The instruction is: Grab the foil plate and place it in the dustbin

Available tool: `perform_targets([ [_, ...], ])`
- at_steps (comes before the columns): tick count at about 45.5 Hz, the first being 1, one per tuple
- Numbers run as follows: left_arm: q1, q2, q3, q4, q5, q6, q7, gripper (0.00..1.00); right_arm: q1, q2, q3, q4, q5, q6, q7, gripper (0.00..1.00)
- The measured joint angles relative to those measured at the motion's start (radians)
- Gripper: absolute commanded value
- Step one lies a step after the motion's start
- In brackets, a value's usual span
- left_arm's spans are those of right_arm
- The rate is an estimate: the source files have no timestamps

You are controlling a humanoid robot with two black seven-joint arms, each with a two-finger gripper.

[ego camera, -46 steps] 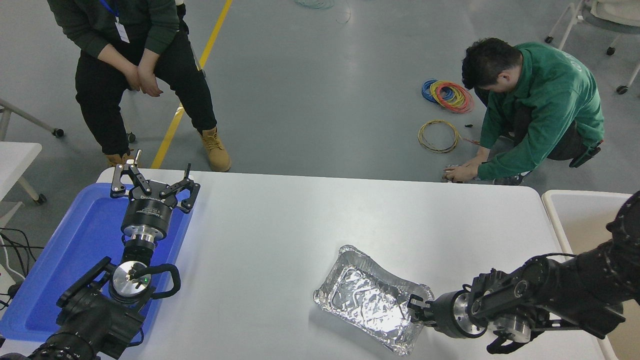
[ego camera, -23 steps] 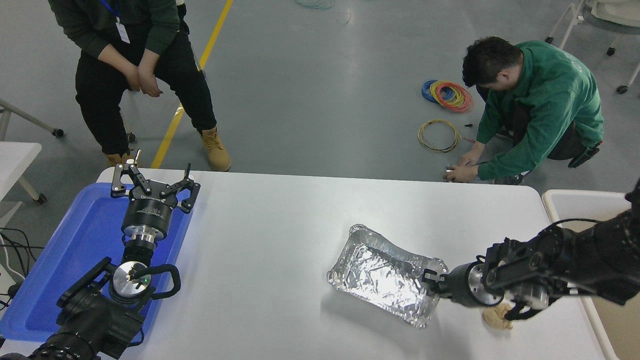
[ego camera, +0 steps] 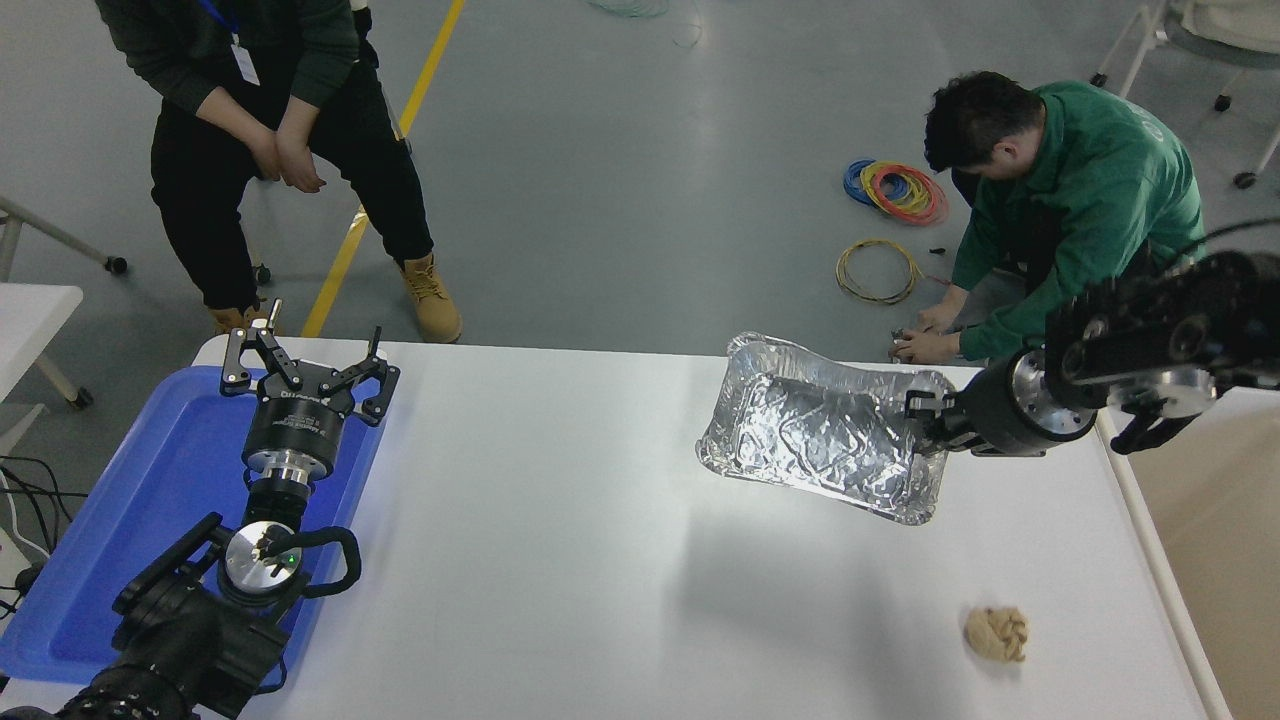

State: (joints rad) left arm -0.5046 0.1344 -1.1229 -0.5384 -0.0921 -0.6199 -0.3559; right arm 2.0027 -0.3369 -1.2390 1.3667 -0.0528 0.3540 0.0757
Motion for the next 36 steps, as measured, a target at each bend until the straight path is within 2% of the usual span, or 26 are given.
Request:
perform_targets([
  [20,0.001,0.000,0.000,0.000,0.000,0.001,-0.001,1.00,0.252,-0.002,-0.067,0.002,-0.034,0.164,0.000,0.00],
  [36,0.001,0.000,0.000,0.000,0.000,0.002,-0.001,1.00,0.291,-0.002,-0.117,-0.017,-0.072,0.190,0.000,0.00],
])
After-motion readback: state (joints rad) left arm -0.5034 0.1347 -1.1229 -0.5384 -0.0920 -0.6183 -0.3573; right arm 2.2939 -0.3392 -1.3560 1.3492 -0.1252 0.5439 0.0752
